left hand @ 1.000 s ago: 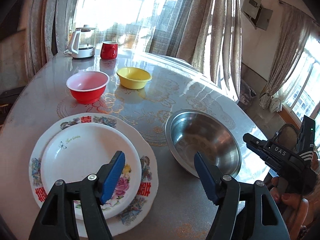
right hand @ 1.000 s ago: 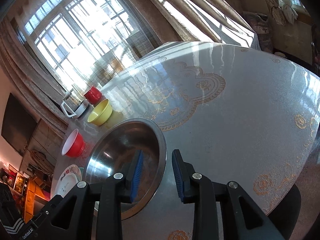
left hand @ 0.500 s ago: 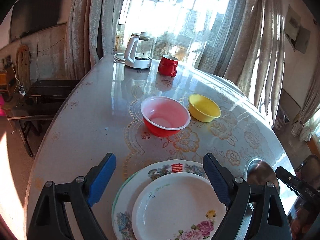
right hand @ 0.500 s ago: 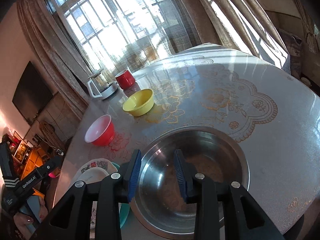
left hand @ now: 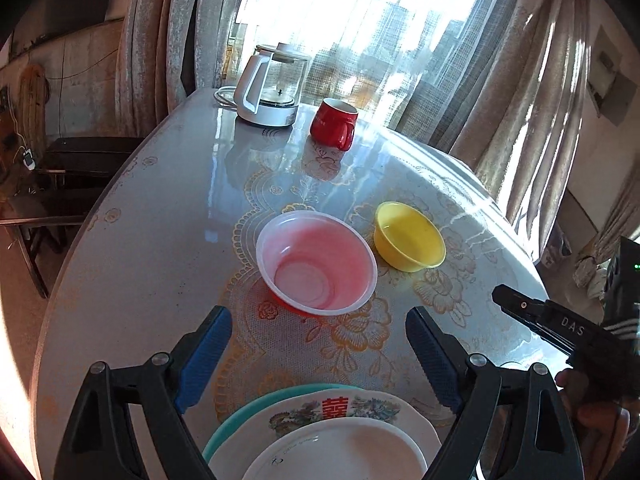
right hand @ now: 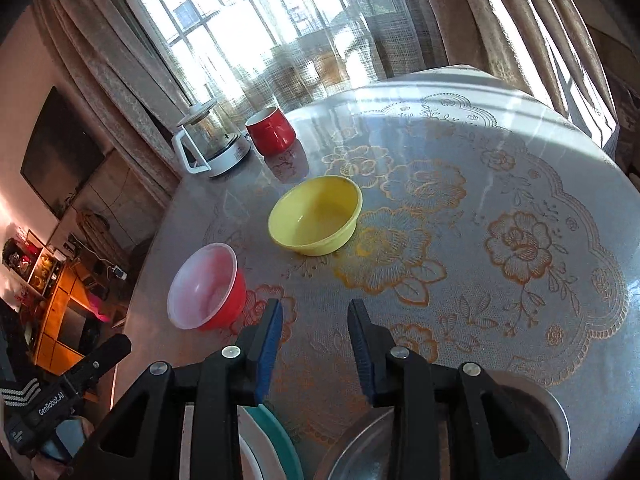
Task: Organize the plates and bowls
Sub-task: 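Move the right tool to the yellow bowl rim and grasp it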
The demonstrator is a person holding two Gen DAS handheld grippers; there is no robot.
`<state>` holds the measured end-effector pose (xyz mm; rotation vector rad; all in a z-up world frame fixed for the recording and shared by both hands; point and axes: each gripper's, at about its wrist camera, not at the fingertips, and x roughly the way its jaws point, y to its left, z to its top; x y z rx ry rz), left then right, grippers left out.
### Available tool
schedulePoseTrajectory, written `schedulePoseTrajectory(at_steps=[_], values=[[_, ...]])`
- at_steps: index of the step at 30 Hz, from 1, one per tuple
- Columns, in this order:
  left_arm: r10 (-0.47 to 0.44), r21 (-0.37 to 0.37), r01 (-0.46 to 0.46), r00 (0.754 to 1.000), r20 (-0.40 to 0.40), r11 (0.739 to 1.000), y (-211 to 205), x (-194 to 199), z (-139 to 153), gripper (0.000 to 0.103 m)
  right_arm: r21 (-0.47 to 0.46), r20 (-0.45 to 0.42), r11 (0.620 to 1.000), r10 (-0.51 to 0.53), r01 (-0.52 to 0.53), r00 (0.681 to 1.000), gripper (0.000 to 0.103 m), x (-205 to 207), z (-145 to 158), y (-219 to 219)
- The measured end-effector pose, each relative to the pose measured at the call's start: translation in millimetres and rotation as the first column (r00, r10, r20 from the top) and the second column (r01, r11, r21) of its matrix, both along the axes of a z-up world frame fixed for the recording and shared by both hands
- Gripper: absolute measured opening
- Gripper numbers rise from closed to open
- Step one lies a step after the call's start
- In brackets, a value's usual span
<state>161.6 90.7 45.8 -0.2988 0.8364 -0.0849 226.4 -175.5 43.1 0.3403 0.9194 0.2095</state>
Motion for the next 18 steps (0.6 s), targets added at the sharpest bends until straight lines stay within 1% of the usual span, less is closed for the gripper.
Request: schedulePoseTrajectory(at_steps=[3, 7, 13, 16, 18], values=[[-0.002, 0.002, 0.002, 1.000, -0.008, 1.000, -0.7, 10.7, -3.7, 0.089, -0.003, -0.057, 0.999, -0.032, 0.032, 0.998, 0.034, 28.9, -9.5, -1.9], [0.014, -0.016, -0.014, 1.000, -0.025, 1.000, 4.2, 21.1, -10.1, 0.089, 0.077, -0.137, 0.995, -0.055, 0.066, 0.989, 0.034, 59.6, -31.6, -9.0], [0.007, -0.041, -0.008, 1.000, -0.029, 0.999, 3.6, 24.2, -14.7, 0.089, 0.146, -0.219, 0.981, -0.090, 0.124, 0.972, 0.034, 102.4, -60.4, -11.2], [-0.005, -0.050, 0.003, 1.000, -0.028, 0.999, 1.1, 26.5, -15.2, 0.089, 0.162, -0.279, 0.973, -0.113, 0.162, 0.954, 0.034, 115.9, -77.6, -10.5], [-0.014, -0.045, 0.013, 0.999, -0.033, 0.999, -2.4, 28.4, -15.5, 0.089, 0.180, -0.305, 0.970, -0.103, 0.163, 0.947, 0.034, 120.6, -88.4, -8.7]])
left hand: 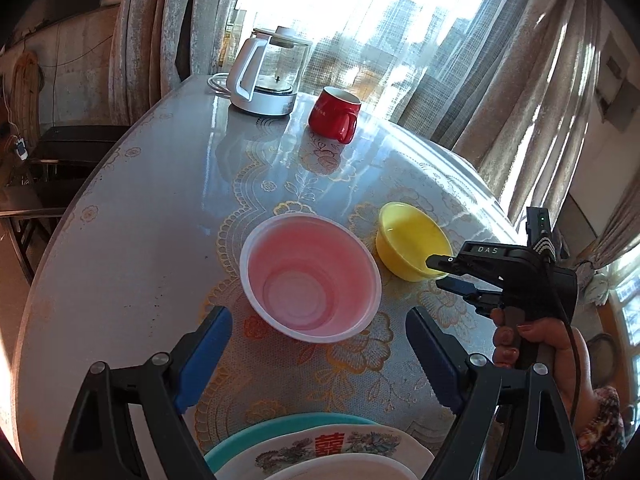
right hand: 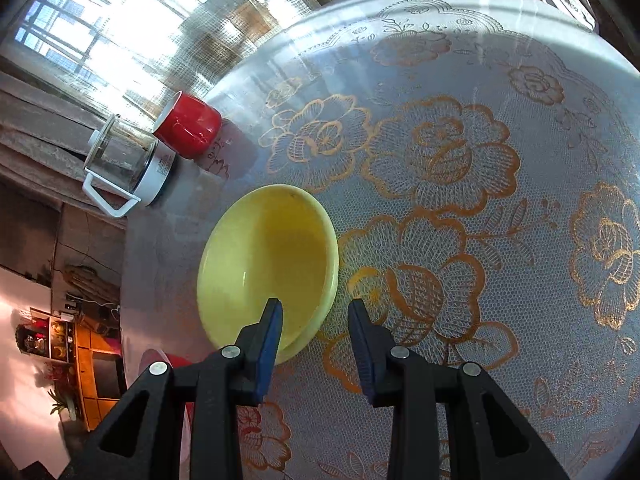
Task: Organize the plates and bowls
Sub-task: 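Move the right tool to the yellow bowl rim and grasp it, then lift the yellow bowl with the right tool and carry it to the steel bowl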
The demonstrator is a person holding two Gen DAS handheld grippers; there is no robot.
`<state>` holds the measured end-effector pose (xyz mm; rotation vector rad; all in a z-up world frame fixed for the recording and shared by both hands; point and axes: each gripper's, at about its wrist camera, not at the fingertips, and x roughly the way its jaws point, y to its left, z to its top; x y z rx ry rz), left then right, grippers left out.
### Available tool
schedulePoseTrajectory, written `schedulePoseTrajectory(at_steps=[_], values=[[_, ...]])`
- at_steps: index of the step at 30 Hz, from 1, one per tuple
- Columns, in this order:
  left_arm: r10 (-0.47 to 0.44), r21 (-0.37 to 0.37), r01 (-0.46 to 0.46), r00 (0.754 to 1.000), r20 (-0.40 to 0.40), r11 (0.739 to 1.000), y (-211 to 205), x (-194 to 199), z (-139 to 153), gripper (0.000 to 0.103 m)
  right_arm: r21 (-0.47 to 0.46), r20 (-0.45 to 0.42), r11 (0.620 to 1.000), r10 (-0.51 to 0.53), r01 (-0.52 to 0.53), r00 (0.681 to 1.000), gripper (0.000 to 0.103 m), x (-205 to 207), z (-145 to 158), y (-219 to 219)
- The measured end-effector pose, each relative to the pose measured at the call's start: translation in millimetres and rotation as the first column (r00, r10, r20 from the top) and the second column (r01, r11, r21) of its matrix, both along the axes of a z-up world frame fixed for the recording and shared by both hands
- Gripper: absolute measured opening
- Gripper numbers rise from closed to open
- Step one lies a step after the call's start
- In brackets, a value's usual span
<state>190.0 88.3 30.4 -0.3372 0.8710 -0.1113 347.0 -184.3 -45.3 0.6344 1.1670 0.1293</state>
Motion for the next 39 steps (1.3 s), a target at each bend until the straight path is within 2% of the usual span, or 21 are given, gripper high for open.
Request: schedulePoseTrajectory(at_steps=[1, 3, 5, 9, 15, 19, 21, 25, 31, 36, 39], values=[[-0.010, 0.000, 0.010, 1.000, 0.000, 1.000, -2.3, 1.6, 0.2, 0.089, 0.004, -0.009, 1.000, 0.004, -0.004, 1.000, 0.033, 0.4, -4.1, 0.5], [-0.022, 0.009, 0.022, 1.000, 0.003, 1.000, -6.8, 3.3, 0.8, 0.087, 0.012, -0.002, 0.999, 0.030, -0.030, 1.000, 0.024, -1.0, -7.0, 2.4], [-0.032, 0.019, 0.032, 0.999, 0.005, 0.999, -11.7, 5.6, 0.9, 0.082, -0.012, -0.007, 0.998, 0.054, -0.054, 0.999, 0.019, -5.2, -6.2, 4.8], [-0.049, 0.008, 0.049, 0.999, 0.005, 0.999, -23.7, 7.4, 2.3, 0.082, -0.037, -0.010, 0.995, 0.088, -0.089, 0.996, 0.017, -16.6, -2.6, 4.2], [-0.087, 0.048, 0.084, 0.995, 0.044, 0.995, -47.4, 5.4, 10.0, 0.081, -0.054, -0.019, 0.990, 0.131, -0.132, 0.991, 0.012, -30.2, 3.4, 0.9], [-0.134, 0.066, 0.131, 0.990, 0.035, 0.989, -67.7, 9.2, 8.0, 0.073, -0.058, -0.026, 0.986, 0.152, -0.153, 0.988, 0.012, -40.2, 4.2, -0.8], [-0.155, 0.067, 0.153, 0.988, 0.026, 0.986, -76.6, 11.5, 5.4, 0.065, -0.075, -0.031, 0.985, 0.155, -0.157, 0.987, 0.012, -44.6, 4.7, -4.8], [-0.189, 0.055, 0.189, 0.982, -0.014, 0.980, -91.6, 19.2, -1.5, 0.054, -0.104, -0.040, 0.983, 0.151, -0.154, 0.988, 0.012, -47.3, 6.4, -18.1], [-0.191, -0.005, 0.191, 0.976, -0.104, 0.982, -107.8, 42.0, -13.2, 0.054, -0.091, -0.057, 0.983, 0.155, -0.160, 0.986, 0.012, -48.4, 4.4, -35.1], [-0.157, 0.039, 0.165, 0.976, -0.149, 0.986, -117.0, 53.6, -28.6, 0.053, -0.075, -0.059, 0.984, 0.155, -0.159, 0.986, 0.012, -50.3, 1.2, -36.4], [-0.158, 0.039, 0.168, 0.971, -0.182, 0.985, -122.7, 57.0, -40.9, 0.040, -0.070, -0.060, 0.984, 0.158, -0.162, 0.986, 0.012, -50.3, 0.0, -35.2]])
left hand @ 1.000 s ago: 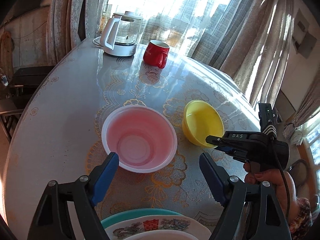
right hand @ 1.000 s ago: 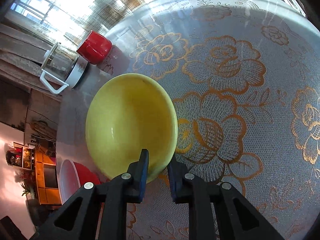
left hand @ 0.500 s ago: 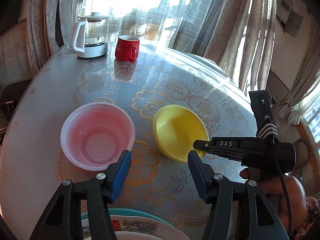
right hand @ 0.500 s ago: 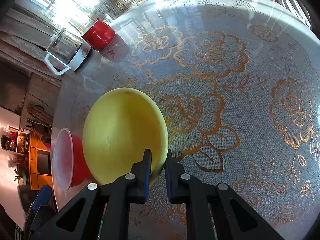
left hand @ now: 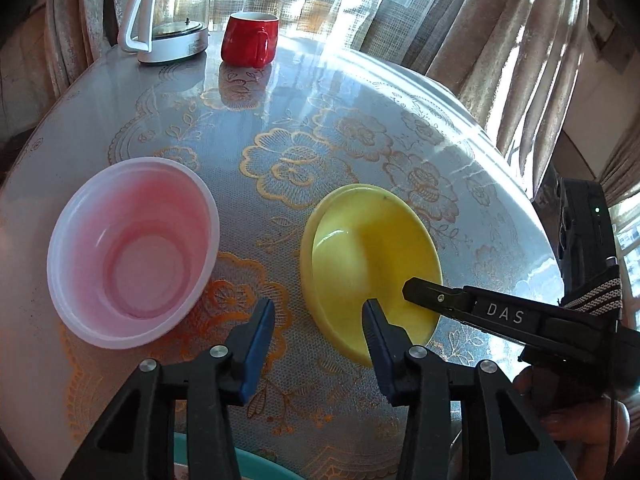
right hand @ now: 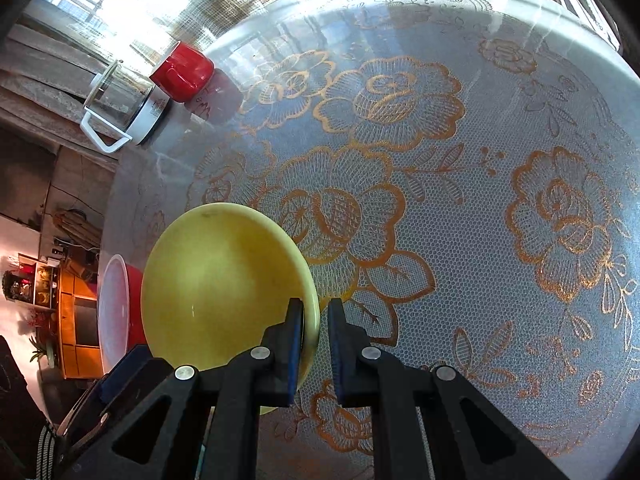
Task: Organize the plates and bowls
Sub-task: 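Lift the yellow bowl with the right tool and carry it to the steel bowl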
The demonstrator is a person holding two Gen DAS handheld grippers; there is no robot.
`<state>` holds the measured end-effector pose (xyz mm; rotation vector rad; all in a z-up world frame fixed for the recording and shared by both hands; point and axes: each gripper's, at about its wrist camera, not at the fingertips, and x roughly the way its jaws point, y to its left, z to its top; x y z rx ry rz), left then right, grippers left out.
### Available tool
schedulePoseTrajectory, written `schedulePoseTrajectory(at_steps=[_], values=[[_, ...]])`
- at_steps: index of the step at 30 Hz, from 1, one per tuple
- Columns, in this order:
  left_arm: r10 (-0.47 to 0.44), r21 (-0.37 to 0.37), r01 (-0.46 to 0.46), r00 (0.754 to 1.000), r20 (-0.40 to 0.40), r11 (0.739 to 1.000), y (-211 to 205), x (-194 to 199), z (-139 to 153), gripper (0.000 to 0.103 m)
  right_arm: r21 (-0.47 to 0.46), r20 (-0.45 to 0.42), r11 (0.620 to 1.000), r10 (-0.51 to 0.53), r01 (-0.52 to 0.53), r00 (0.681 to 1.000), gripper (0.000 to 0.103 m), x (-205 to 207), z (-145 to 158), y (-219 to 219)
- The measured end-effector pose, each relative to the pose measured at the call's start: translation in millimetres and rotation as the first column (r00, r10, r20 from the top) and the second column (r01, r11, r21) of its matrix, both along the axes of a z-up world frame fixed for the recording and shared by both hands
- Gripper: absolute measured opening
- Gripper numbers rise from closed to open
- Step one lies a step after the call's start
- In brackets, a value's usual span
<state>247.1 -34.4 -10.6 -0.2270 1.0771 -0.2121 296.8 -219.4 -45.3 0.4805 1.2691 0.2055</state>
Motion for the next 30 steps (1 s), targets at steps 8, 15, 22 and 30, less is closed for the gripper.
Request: schedulePoseTrajectory(at_steps=[8, 15, 22, 30], values=[[-0.025, 0.061, 0.026, 0.999, -0.020, 0.998, -12.4, 0.1, -17.6, 0.021, 0.030, 0.010, 0.999, 0.010, -0.010, 1.000, 0.012, -0.6, 0.0, 4.2], [-0.026, 0.067, 0.025, 1.000, 0.016, 0.997, -10.0, -8.8, -5.9, 0.020, 0.003, 0.073, 1.000, 0.016, -0.016, 0.997, 0.011, -10.7, 15.7, 11.2], [-0.020, 0.039, 0.018, 0.998, 0.056, 0.999, -7.8, -24.9, 13.1, 0.020, 0.011, 0.139, 1.000, 0.011, -0.013, 0.990, 0.011, -31.5, 40.5, 8.3], [-0.031, 0.019, 0.028, 0.988, 0.154, 0.999, -11.8, -59.1, 41.0, 0.020, 0.044, 0.235, 0.999, -0.031, 0.022, 0.971, 0.011, -68.0, 62.4, -2.3]])
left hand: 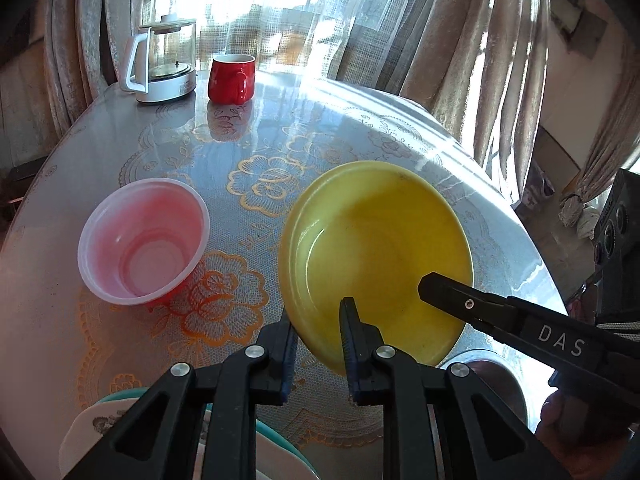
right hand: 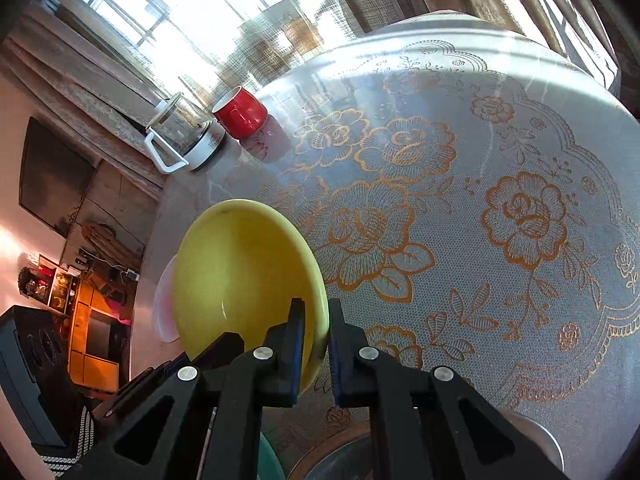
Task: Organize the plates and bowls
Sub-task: 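Lift the yellow bowl with the right tool and carry it to the steel bowl, then lower the yellow bowl into the steel bowl and open the right tool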
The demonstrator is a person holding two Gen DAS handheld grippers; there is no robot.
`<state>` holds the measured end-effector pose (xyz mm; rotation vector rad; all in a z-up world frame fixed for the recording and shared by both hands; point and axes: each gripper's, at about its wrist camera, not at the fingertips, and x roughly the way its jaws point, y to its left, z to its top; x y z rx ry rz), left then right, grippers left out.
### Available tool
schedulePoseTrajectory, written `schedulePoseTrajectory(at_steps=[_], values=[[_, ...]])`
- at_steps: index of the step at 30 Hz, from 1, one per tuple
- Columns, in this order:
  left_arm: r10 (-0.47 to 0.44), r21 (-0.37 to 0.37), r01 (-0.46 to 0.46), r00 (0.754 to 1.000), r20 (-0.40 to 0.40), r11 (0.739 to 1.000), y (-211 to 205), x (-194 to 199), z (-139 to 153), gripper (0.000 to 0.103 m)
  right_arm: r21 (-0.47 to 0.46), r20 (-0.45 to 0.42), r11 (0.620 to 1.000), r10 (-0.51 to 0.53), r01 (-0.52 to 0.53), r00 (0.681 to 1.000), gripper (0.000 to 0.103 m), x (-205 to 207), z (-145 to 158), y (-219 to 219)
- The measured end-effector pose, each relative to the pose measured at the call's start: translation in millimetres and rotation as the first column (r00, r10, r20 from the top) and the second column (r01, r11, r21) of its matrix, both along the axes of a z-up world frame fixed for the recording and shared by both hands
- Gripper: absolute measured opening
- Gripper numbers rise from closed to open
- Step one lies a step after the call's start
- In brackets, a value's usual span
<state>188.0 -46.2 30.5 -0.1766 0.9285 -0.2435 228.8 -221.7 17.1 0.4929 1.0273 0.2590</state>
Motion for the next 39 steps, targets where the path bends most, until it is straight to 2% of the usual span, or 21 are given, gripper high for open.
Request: schedulePoseTrajectory(at_steps=[7, 12, 19, 24, 28, 39], values=[[-0.020, -0.051, 0.022, 0.999, 0.039, 0.998, -1.2, -32.9, 12.2, 0.020, 0.041, 0.065, 0.999, -0.032, 0.029, 0.997, 0.011, -41.0, 13.0, -13.4], [-0.038, -0.046, 0.042, 0.996, 0.085, 0.998, -9.5, -64.3, 18.0, 0.020, 0.083, 0.083, 0.995, -0.058, 0.051, 0.995, 0.011, -70.0, 15.7, -25.5], [-0.079, -0.074, 0.087, 0.992, 0.095, 0.993, -24.6, -94.1, 11.5, 0.020, 0.072, 0.133, 0.993, -0.100, 0.091, 0.986, 0.012, -117.0, 20.3, -40.4], [-0.117, -0.063, 0.124, 0.988, 0.102, 0.990, -41.5, -112.2, 5.5, 0.020, 0.103, 0.122, 0.984, -0.156, 0.143, 0.980, 0.013, -141.0, 10.4, -55.4], [-0.142, -0.060, 0.147, 0.987, 0.077, 0.987, -52.1, -119.4, -4.6, 0.020, 0.118, 0.097, 0.977, -0.189, 0.177, 0.977, 0.013, -152.4, 0.2, -66.8], [-0.182, -0.021, 0.182, 0.983, 0.034, 0.983, -71.1, -133.0, -25.0, 0.020, 0.095, 0.036, 0.974, -0.211, 0.207, 0.977, 0.013, -165.6, -20.5, -78.6]])
